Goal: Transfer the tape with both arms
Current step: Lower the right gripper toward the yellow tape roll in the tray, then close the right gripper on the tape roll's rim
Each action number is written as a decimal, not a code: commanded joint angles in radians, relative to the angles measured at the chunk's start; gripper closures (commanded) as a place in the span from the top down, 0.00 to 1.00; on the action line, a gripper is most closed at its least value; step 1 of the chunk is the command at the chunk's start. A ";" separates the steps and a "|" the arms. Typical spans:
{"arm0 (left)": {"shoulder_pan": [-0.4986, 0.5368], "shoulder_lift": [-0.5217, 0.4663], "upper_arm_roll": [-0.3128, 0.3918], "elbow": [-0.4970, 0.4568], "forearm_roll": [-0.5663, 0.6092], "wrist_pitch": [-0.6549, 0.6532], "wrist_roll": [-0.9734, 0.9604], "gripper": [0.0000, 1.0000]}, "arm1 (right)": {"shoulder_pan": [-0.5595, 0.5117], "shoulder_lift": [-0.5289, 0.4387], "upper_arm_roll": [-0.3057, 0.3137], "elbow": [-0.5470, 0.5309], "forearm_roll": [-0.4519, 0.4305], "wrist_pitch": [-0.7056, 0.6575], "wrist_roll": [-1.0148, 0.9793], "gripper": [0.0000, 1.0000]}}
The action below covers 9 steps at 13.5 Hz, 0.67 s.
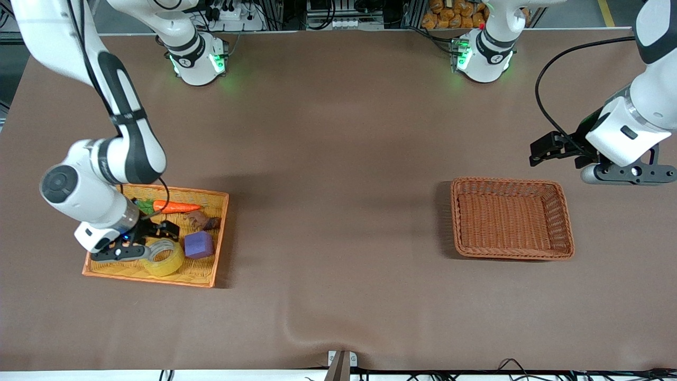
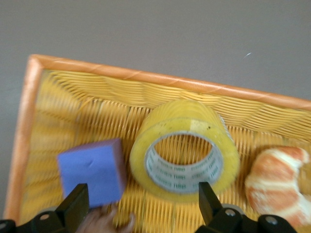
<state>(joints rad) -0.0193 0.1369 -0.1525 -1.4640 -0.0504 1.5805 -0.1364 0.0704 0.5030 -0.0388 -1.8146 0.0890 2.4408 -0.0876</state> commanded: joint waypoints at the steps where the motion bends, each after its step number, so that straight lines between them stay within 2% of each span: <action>1: 0.001 0.021 -0.004 0.024 -0.019 -0.017 -0.002 1.00 | -0.024 0.046 0.000 0.032 0.127 0.017 -0.004 1.00; 4: -0.005 0.039 -0.004 0.025 -0.019 -0.004 -0.002 1.00 | -0.037 0.080 0.002 0.044 0.143 0.020 -0.001 1.00; 7: -0.005 0.046 -0.004 0.025 -0.017 -0.004 -0.003 1.00 | -0.038 0.084 0.000 0.046 0.191 0.018 0.000 0.67; 9: -0.005 0.046 -0.004 0.025 -0.020 -0.004 -0.008 1.00 | -0.032 0.095 0.000 0.046 0.219 0.020 0.000 0.50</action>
<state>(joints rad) -0.0251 0.1753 -0.1547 -1.4637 -0.0505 1.5835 -0.1364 0.0429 0.5750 -0.0450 -1.7925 0.2671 2.4651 -0.0869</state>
